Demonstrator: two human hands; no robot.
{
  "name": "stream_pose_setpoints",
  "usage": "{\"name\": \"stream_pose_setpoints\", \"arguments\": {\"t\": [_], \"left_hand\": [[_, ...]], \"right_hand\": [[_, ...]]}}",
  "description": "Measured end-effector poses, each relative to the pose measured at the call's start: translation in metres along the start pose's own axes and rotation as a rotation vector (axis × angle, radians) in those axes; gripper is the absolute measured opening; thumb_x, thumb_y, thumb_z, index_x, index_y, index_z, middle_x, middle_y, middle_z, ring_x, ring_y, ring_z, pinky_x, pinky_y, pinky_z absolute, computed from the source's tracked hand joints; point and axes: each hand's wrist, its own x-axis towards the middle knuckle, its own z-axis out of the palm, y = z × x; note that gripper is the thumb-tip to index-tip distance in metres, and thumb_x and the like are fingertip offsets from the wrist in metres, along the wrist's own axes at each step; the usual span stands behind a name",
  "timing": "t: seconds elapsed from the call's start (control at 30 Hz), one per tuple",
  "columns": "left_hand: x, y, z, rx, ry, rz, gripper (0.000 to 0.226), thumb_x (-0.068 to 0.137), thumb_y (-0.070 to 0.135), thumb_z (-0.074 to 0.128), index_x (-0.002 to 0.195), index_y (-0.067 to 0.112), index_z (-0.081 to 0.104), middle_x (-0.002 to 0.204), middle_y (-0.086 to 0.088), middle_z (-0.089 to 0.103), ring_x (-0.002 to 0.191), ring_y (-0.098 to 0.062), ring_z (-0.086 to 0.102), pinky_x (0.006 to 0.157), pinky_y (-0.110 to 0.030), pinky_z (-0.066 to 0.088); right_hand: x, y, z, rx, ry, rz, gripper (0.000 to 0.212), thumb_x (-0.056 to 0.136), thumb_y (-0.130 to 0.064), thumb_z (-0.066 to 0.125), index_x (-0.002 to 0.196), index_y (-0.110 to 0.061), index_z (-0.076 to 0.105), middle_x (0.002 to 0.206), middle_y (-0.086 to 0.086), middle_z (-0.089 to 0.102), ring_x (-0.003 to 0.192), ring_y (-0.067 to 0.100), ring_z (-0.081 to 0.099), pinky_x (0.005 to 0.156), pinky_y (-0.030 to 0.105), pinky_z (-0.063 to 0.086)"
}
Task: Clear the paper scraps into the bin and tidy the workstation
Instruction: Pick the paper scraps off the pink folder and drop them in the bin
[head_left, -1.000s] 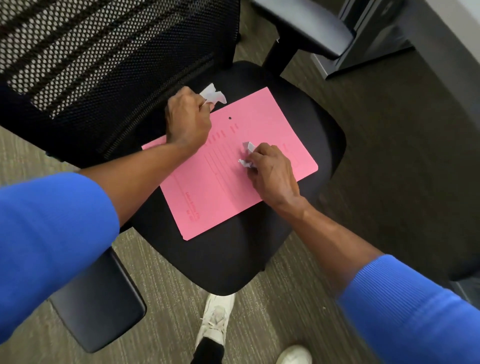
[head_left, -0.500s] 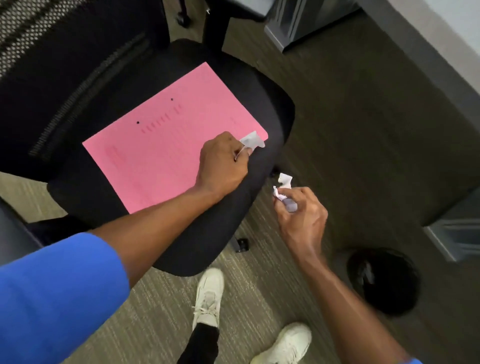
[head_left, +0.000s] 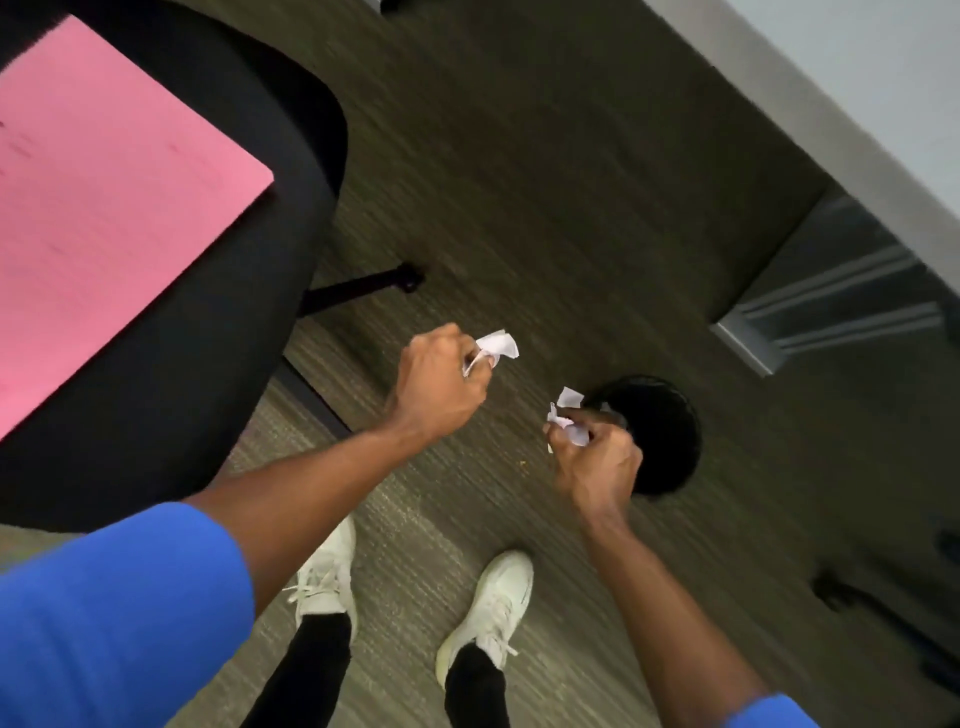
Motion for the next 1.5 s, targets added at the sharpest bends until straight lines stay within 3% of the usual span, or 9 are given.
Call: {"name": "stream_pose_setpoints", "arguments": {"t": [0.17,0.27,0.4,0.5,0.6,0.8,1.13,1.27,1.5], "left_hand": [[-0.014,0.032,0.071,0.046,-0.125,-0.074,0.033,0.093,0.036,0.069,0.082,0.006,0.077,0.086,-0.018,0.077,0.084,-0.040,0.072,0.076,-0.043,0.053],[-0.019,0.047,0.110,0.026,-0.173,-0.111,0.035,0.094,0.039,0.069,0.083,0.006,0.076,0.087,-0.015,0.078,0.086,-0.038,0.072,0.079,-0.040,0.053],[-0.027,0.063,0.155,-0.005,-0.263,-0.078,0.039,0.093,0.043,0.064,0.080,0.009,0.076,0.082,-0.013,0.077,0.071,-0.031,0.071,0.067,-0.034,0.058],[-0.026,0.076,0.187,0.184,-0.377,-0.029,0.046,0.097,0.047,0.054,0.094,0.008,0.079,0.096,-0.013,0.080,0.089,-0.032,0.076,0.076,-0.035,0.057],[-0.020,0.083,0.218,0.229,-0.403,-0.026,0.041,0.101,0.039,0.057,0.106,0.005,0.078,0.110,-0.017,0.078,0.106,-0.035,0.072,0.086,-0.036,0.051],[-0.013,0.100,0.264,0.254,-0.466,-0.012,0.037,0.101,0.031,0.056,0.116,0.003,0.076,0.121,-0.022,0.074,0.116,-0.038,0.067,0.092,-0.039,0.048],[-0.002,0.122,0.295,0.197,-0.686,0.103,0.035,0.104,0.027,0.059,0.135,0.017,0.071,0.147,-0.003,0.065,0.140,-0.022,0.056,0.110,-0.031,0.045],[-0.002,0.121,0.296,0.220,-0.749,0.029,0.030,0.102,0.024,0.058,0.121,0.008,0.075,0.141,-0.012,0.067,0.131,-0.028,0.062,0.102,-0.034,0.050],[-0.012,0.120,0.273,0.212,-0.739,0.072,0.031,0.101,0.027,0.062,0.114,0.002,0.075,0.126,-0.017,0.072,0.120,-0.035,0.066,0.092,-0.037,0.052]], "right_hand": [[0.019,0.060,-0.030,0.046,0.071,0.102,0.007,0.087,-0.017,0.081,0.093,-0.015,0.084,0.093,0.008,0.082,0.087,0.020,0.075,0.080,0.026,0.053],[0.033,0.098,-0.039,0.029,0.076,0.125,0.011,0.083,-0.024,0.080,0.092,-0.019,0.083,0.095,0.008,0.082,0.091,0.027,0.078,0.084,0.041,0.061],[0.050,0.134,-0.051,0.046,0.082,0.136,0.012,0.081,-0.013,0.086,0.092,-0.009,0.083,0.097,0.015,0.081,0.094,0.028,0.076,0.080,0.027,0.048],[0.061,0.160,-0.056,0.046,0.075,0.159,0.015,0.078,-0.013,0.087,0.090,-0.007,0.082,0.092,0.014,0.081,0.090,0.026,0.076,0.072,0.024,0.046],[0.076,0.185,-0.054,0.066,0.077,0.188,0.020,0.076,-0.022,0.085,0.092,-0.010,0.082,0.093,0.011,0.082,0.091,0.027,0.077,0.082,0.034,0.059],[0.102,0.202,-0.061,0.041,0.028,0.191,0.020,0.081,-0.017,0.087,0.098,-0.008,0.082,0.101,0.013,0.081,0.097,0.027,0.076,0.077,0.022,0.046],[0.121,0.214,-0.079,0.031,0.000,0.281,0.037,0.069,-0.032,0.082,0.104,-0.027,0.074,0.095,0.004,0.078,0.088,0.030,0.078,0.083,0.047,0.062],[0.123,0.224,-0.084,0.062,-0.012,0.283,0.045,0.063,-0.043,0.079,0.106,-0.028,0.073,0.100,0.002,0.077,0.086,0.030,0.078,0.080,0.050,0.064],[0.108,0.206,-0.089,0.038,0.027,0.215,0.029,0.078,-0.014,0.082,0.105,-0.019,0.075,0.095,0.003,0.079,0.088,0.024,0.077,0.081,0.048,0.063]]}}
